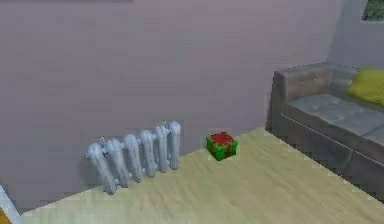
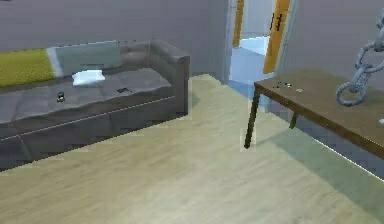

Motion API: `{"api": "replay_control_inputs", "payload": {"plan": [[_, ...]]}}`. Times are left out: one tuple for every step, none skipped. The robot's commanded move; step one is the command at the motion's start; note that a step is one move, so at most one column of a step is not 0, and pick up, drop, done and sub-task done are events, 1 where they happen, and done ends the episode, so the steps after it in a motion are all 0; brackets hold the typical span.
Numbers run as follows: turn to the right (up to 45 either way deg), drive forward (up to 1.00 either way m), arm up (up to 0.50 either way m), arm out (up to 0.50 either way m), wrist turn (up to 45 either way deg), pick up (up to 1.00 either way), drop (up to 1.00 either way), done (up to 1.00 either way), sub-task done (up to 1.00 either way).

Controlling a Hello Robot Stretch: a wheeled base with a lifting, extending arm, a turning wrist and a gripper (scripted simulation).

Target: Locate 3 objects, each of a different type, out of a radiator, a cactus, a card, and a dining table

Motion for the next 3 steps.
{"api": "replay_control_inputs", "payload": {"plan": [[-21.0,0.00,0.00,0.00,0.0,0.00,0.00,0.00,0.00],[0.0,0.55,0.00,0.00,0.0,0.00,0.00,0.00,0.00],[0.0,0.00,0.00,0.00,0.0,0.00,0.00,0.00,1.00]]}}
